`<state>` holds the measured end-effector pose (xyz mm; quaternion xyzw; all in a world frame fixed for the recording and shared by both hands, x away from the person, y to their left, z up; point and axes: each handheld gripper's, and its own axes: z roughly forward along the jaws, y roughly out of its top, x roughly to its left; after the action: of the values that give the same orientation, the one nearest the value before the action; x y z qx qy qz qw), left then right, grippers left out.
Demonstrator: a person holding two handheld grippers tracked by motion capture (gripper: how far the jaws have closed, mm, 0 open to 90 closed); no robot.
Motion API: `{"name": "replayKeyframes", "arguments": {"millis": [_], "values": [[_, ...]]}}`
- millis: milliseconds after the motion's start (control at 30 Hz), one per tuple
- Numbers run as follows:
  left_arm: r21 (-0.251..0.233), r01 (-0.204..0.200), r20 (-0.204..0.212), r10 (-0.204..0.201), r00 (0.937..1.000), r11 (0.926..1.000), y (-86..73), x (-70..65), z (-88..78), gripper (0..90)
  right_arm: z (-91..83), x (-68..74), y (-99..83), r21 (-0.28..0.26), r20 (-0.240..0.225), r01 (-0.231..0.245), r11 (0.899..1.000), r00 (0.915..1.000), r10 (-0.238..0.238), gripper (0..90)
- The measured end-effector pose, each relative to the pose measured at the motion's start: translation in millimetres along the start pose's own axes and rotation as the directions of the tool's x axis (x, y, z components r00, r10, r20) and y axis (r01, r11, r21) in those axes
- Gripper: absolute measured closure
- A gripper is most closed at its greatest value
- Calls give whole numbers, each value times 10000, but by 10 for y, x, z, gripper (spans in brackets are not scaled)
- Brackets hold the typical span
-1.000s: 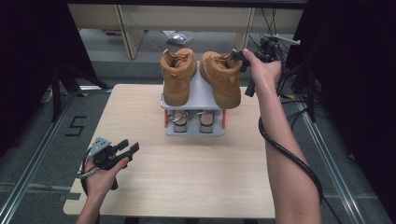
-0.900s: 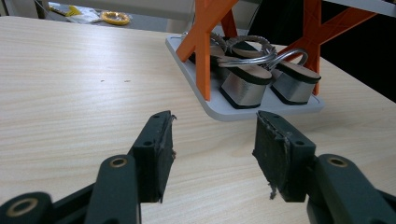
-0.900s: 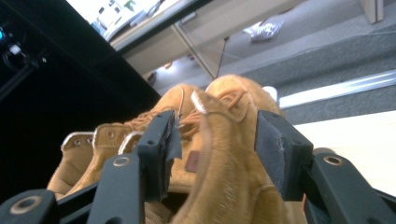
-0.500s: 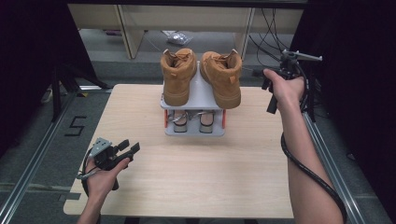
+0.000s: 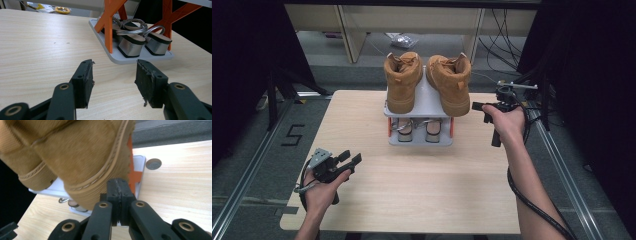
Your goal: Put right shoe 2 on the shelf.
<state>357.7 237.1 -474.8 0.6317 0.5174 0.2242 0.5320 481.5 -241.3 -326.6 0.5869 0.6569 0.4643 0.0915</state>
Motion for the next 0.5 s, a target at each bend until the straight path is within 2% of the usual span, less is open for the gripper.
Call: {"name": "replayKeyframes", "arguments": {"millis": [33,67,100,167,200,300,433,467,500], "values": [[-1,-8,22,8,10000,10000,0,-3,-1,471,3,11,-7,5,-70,-24,10000,10000,24,900],[-1,-8,22,8,10000,10000,0,-3,-1,471,18,4,-11,-57,18,293,9996,9996,-293,900],[-16,-18,16,18,10000,10000,2,-4,-1,471,19,18,-12,-1,31,361,9993,9993,-361,900],[-9,-14,14,14,10000,10000,2,-1,-1,471,41,37,-21,19,-40,238,9997,9997,-238,900],[-20,17,-11,-17,10000,10000,0,4,-1,471,64,55,-26,3,-94,392,9992,9992,-392,900],[-17,12,-19,-12,10000,10000,0,10,-4,472,56,96,-27,24,71,223,9997,9997,-223,900],[-14,22,-1,-22,10000,10000,-5,9,7,472,65,109,-33,-131,73,434,9990,9990,-433,900],[35,2,1,-2,10000,10000,-7,4,9,471,87,139,-35,-173,-54,241,9996,9997,-242,900],[35,2,1,-2,10000,10000,-7,4,9,471,87,139,-35,-173,-54,241,9996,9997,-242,900]]}}
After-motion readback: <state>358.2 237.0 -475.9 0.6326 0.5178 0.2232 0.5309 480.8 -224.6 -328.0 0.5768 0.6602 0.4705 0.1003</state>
